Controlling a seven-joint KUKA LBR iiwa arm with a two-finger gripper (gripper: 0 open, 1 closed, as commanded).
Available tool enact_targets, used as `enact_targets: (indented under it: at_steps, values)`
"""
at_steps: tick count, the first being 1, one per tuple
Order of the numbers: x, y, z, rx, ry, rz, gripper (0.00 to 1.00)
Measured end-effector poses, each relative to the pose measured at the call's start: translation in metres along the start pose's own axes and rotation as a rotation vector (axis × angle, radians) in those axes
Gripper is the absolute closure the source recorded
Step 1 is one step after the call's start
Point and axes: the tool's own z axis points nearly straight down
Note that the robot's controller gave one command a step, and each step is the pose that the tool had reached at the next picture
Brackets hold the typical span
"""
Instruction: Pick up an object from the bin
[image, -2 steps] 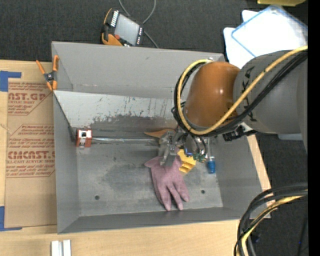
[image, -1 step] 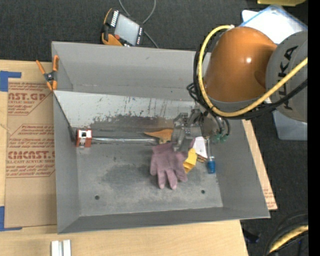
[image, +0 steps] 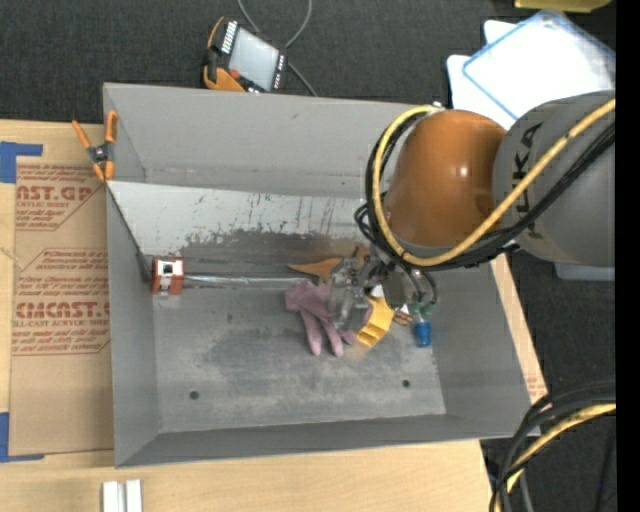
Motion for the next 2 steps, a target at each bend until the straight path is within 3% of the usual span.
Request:
enact_targets:
  at_steps: [1, 2]
  values:
    - [0.002, 0.003, 0.0, 0.0, -0.001, -0.099, 1.0]
    - [-0.014, -0.001, 0.093, 0.0, -0.001, -0.148, 1.0]
